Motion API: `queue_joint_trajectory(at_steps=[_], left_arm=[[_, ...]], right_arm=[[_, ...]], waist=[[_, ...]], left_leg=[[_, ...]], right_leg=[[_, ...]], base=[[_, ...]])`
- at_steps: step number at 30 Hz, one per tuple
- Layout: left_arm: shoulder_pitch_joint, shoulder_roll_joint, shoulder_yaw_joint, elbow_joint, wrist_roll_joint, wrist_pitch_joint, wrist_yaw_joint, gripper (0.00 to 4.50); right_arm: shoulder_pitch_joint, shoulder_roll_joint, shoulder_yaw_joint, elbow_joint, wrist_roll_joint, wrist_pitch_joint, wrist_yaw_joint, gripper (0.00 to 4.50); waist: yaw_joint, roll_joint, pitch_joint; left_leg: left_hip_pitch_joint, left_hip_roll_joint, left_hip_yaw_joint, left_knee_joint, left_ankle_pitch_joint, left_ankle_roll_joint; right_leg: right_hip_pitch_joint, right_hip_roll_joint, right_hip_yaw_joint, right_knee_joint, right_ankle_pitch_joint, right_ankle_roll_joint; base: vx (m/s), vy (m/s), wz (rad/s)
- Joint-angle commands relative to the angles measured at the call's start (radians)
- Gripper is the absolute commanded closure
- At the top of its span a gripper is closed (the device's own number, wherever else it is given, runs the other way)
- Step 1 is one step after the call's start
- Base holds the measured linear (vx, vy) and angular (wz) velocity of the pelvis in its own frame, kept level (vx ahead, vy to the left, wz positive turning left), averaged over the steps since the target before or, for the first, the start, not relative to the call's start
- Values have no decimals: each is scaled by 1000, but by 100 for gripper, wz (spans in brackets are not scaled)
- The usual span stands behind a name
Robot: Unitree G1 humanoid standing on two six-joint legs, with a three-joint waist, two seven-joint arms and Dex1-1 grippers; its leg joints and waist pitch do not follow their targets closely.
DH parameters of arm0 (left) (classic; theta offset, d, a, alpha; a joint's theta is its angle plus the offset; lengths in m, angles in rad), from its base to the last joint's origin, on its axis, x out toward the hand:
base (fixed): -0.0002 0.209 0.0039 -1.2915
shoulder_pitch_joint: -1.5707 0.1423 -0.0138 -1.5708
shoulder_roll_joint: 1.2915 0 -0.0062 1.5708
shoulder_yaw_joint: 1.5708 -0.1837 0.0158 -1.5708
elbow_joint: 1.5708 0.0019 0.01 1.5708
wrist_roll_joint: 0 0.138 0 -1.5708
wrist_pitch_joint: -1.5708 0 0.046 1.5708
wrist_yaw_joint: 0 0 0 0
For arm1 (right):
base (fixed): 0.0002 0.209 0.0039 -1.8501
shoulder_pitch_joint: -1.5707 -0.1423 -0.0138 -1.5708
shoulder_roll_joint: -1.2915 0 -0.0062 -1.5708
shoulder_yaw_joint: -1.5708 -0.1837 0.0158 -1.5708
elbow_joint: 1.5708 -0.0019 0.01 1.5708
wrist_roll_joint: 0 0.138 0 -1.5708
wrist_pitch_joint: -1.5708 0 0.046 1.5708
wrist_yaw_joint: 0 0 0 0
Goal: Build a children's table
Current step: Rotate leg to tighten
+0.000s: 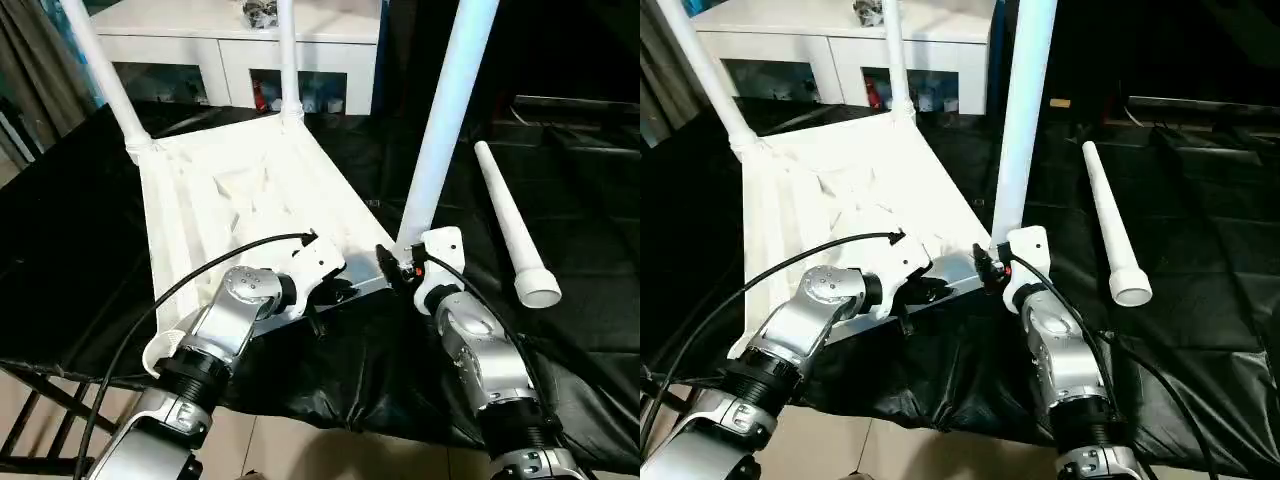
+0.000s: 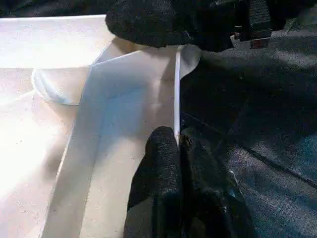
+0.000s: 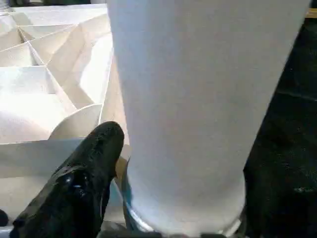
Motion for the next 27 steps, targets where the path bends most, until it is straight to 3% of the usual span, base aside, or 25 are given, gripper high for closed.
queue_joint_trajectory(at_steps=[1,4,6,7,11,14,17,20,27], left_arm=[[0,1,-46,-3,-17,-44,-54,450],[3,54,-52,4,-40,-111,-156,450],[3,57,-52,4,-41,-115,-161,450],[1,93,-56,13,-51,-162,-228,450],[-7,135,-60,33,-70,-207,-312,450],[-19,162,-63,53,-90,-239,-380,450],[-31,176,-68,78,-91,-268,-413,450],[-46,182,-83,109,-88,-303,-454,450],[-57,183,-89,138,-91,-332,-493,450]], right_arm=[[-5,-2,71,-13,30,5,124,67],[-2,-86,105,-37,48,-7,283,67],[-2,-91,107,-38,48,-9,290,67],[3,-153,128,-50,54,-27,396,67],[14,-228,148,-84,95,-21,568,67],[20,-282,163,-123,144,3,714,67],[21,-313,187,-145,172,25,795,83],[27,-347,230,-166,180,36,880,112],[37,-366,257,-180,167,36,918,166]], waist=[[1,-6,-60],[-1,-5,-63],[2,-7,-65],[4,-7,-65],[22,-7,-63],[37,-9,-64],[43,-10,-63],[52,-12,-64],[57,-12,-65]], left_leg=[[2,69,-41,-72,-232,43],[-3,69,-39,-68,-200,63],[-3,68,-37,-64,-178,77],[-4,69,-38,-64,-165,83],[-2,75,-35,-62,-171,98],[4,78,-33,-61,-177,96],[2,79,-34,-63,-175,92],[4,78,-33,-62,-178,82],[4,79,-33,-63,-175,71]], right_leg=[[47,-89,76,-78,-272,-146],[50,-89,77,-70,-215,-165],[52,-89,77,-66,-194,-174],[51,-89,75,-66,-183,-179],[50,-86,74,-62,-189,-183],[44,-87,76,-62,-200,-182],[44,-89,77,-61,-213,-181],[43,-90,78,-64,-235,-172],[42,-91,82,-61,-234,-177]], base=[[0,0,0],[0,0,0],[0,0,0],[0,0,0],[0,0,0],[0,0,0],[0,0,0],[0,0,0],[0,0,0]])
